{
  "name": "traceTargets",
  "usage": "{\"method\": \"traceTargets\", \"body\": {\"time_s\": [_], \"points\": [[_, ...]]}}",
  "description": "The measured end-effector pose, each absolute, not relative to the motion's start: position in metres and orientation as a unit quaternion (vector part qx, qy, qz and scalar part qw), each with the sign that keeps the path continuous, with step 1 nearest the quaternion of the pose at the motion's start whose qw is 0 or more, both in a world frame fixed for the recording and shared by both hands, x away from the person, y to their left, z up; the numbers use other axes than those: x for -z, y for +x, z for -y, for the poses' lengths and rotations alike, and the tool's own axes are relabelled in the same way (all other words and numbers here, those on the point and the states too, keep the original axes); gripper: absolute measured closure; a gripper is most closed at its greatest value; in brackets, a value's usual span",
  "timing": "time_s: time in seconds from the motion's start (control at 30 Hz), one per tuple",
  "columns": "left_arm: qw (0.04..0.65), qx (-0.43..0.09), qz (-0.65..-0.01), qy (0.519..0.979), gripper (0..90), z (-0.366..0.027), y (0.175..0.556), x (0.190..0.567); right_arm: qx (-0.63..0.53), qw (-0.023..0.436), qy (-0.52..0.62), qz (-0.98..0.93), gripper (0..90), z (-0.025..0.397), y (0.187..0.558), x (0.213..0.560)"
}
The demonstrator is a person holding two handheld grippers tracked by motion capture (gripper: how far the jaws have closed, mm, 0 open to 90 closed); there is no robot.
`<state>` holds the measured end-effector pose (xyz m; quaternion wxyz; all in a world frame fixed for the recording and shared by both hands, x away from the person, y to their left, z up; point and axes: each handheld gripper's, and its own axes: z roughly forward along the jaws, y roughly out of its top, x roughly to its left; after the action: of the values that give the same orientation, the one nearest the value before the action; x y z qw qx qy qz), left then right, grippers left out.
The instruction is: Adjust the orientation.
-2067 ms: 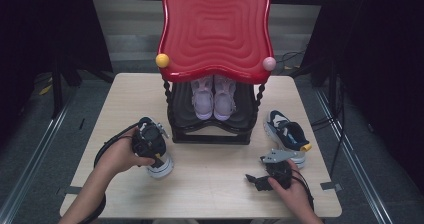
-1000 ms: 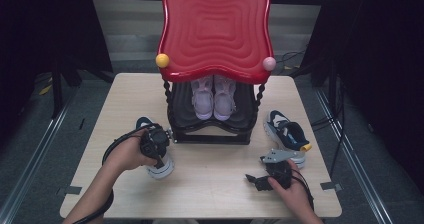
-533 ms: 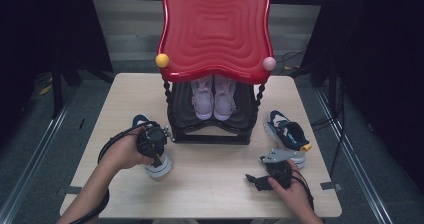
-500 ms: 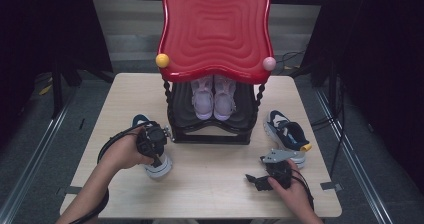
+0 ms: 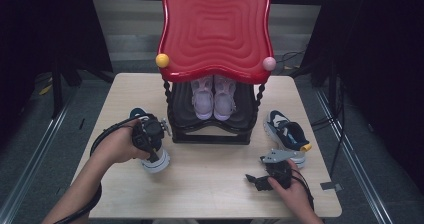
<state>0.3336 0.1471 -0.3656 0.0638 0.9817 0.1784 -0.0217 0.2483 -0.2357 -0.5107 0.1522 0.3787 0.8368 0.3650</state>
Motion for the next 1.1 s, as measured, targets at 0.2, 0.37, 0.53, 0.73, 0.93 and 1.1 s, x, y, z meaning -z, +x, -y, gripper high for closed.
{"method": "traceTargets", "body": {"time_s": [0.2, 0.37, 0.53, 0.73, 0.93, 1.1], "points": [[0.058, 0.023, -0.172, 0.983, 71.7, -0.147, 0.334, 0.353, -0.365, 0.152, 0.379, -0.837, 13.0, 0.236, 0.248, 0.511], [0.070, 0.023, -0.177, 0.981, 71.6, -0.148, 0.333, 0.344, -0.365, 0.152, 0.379, -0.837, 13.0, 0.236, 0.248, 0.511], [0.076, 0.027, -0.180, 0.980, 71.6, -0.148, 0.333, 0.334, -0.365, 0.152, 0.379, -0.837, 13.0, 0.236, 0.248, 0.511], [0.081, 0.024, -0.178, 0.980, 71.6, -0.150, 0.335, 0.318, -0.365, 0.152, 0.379, -0.837, 13.0, 0.236, 0.248, 0.511], [0.092, 0.023, -0.184, 0.978, 71.5, -0.151, 0.337, 0.299, -0.365, 0.152, 0.379, -0.837, 13.0, 0.236, 0.248, 0.511], [0.089, 0.018, -0.182, 0.979, 71.5, -0.150, 0.338, 0.277, -0.364, 0.151, 0.378, -0.837, 13.0, 0.236, 0.248, 0.511]]}}
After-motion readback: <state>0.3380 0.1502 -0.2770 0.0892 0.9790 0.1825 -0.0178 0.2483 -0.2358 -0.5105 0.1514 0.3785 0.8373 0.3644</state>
